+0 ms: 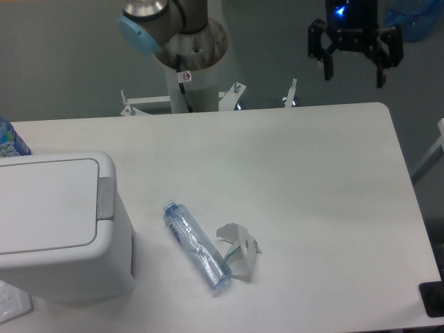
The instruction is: Open the trash can
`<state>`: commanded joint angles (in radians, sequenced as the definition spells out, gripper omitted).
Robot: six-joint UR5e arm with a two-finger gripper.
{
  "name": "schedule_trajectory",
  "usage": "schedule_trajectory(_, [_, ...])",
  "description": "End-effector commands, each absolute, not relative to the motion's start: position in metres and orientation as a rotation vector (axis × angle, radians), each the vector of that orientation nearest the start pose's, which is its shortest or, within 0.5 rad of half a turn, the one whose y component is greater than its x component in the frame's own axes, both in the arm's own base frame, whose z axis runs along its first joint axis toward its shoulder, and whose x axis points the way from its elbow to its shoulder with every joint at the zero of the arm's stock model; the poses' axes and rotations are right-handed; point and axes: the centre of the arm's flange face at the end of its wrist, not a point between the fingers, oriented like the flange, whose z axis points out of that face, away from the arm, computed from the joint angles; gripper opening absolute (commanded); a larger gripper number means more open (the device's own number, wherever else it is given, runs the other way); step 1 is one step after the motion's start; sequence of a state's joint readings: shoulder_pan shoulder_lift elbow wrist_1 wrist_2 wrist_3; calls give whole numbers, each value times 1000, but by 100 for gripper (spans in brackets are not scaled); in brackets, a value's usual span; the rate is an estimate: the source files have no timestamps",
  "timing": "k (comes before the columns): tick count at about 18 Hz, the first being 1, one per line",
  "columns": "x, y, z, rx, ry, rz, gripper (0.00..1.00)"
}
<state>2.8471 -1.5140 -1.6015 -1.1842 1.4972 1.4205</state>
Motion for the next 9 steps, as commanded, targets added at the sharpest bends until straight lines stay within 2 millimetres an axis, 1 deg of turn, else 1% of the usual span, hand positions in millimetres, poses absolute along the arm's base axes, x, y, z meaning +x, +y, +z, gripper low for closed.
schedule_trajectory(6, [-437,280,545,-2915,236,570,100])
schedule_trajectory(7, [-435,284,546,-2912,244,571,100])
schedule_trajectory(9, [-436,294,538,-2914,239,547,100])
